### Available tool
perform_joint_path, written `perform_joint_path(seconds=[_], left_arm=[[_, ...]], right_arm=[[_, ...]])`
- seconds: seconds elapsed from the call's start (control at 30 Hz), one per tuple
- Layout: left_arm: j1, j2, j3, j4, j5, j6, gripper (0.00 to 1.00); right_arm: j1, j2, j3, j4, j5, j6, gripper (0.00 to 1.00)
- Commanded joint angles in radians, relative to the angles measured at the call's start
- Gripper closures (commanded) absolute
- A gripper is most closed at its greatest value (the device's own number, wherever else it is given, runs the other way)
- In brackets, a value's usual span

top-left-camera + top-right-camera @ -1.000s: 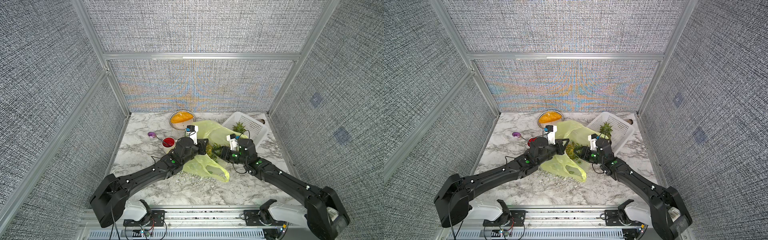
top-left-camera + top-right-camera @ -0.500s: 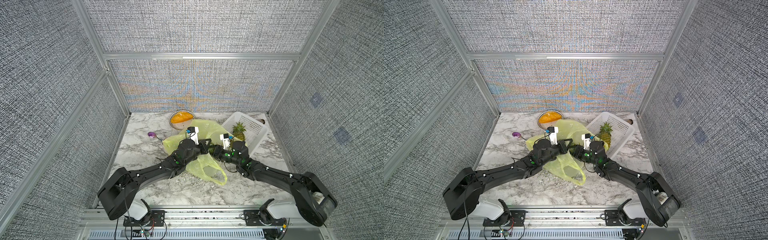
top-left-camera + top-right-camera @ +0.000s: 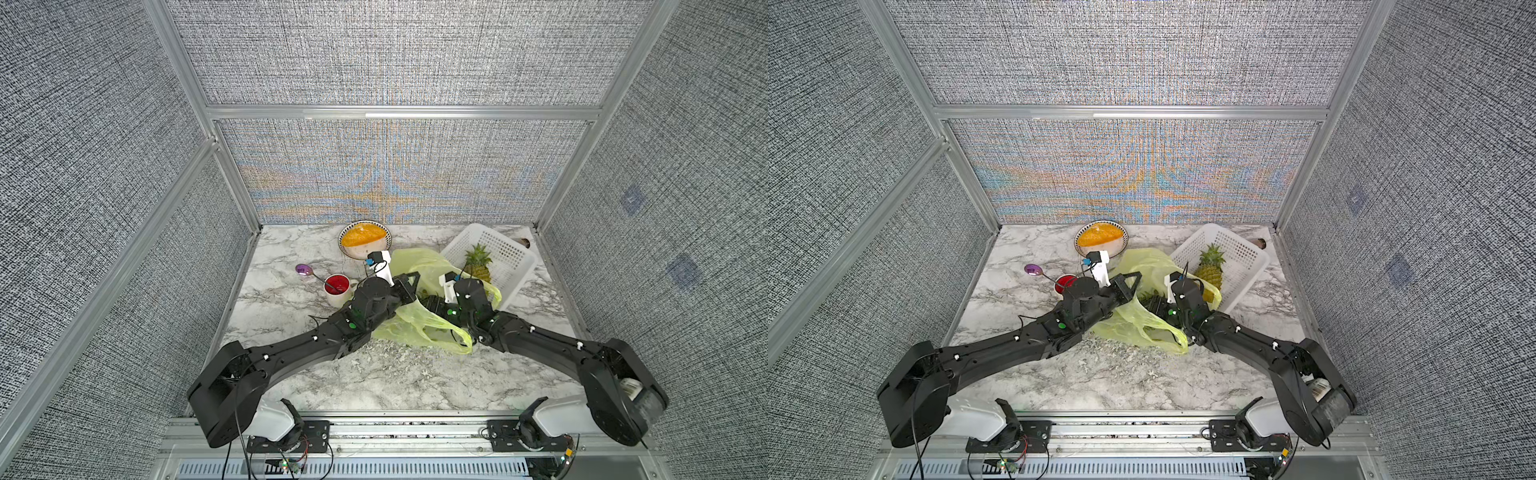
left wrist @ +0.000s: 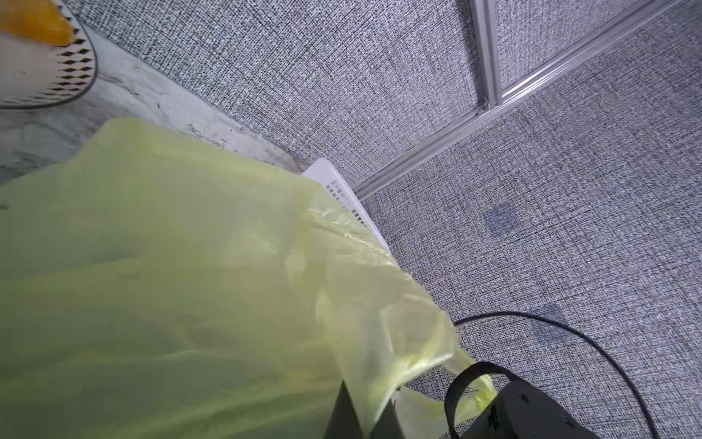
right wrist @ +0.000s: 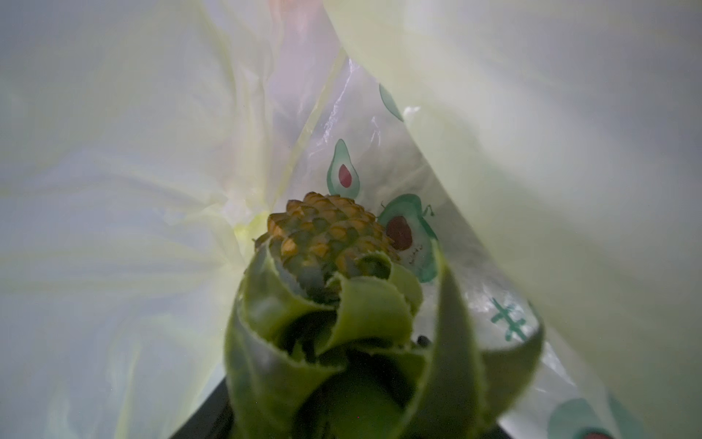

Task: Place the pineapple into a plastic bag & tie a knot
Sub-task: Place the pineapple in the plastic bag, then adjust the pineapple in the plastic bag.

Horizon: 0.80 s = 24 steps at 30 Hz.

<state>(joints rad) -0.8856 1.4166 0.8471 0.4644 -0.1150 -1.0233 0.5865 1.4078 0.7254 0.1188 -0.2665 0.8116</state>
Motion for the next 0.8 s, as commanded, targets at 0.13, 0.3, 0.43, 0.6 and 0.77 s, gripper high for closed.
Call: perform_joint_path(seconds=[0.13,0.3,0.43,0.6,0.77], left_arm=[[0.0,-0.003,0.038,-0.246,-0.053,0.048,1.0],[0.0,0.036,0.074,-0.317,-0.015,0.106,1.0],[0.001,0.059,0.095,-0.342,0.02,0.16,1.0],[0.0,0.068,0.087,-0.313,0.052,0.211,1.0],[0.0,0.083,0.071,-0.281,0.112,0.266,1.0]], right_arm=[[-0.002,-0.057,0.051,-0.404,0.113,-0.234,0.19],[-0.014,-0.135,0.121,-0.573,0.092,-0.327,0.02],[-0.022,-0.17,0.204,-0.755,0.103,-0.391,0.02],[-0.067,-0.213,0.191,-0.803,0.071,-0.395,0.02],[-0.171,-0.294,0.17,-0.793,0.01,-0.368,0.02]])
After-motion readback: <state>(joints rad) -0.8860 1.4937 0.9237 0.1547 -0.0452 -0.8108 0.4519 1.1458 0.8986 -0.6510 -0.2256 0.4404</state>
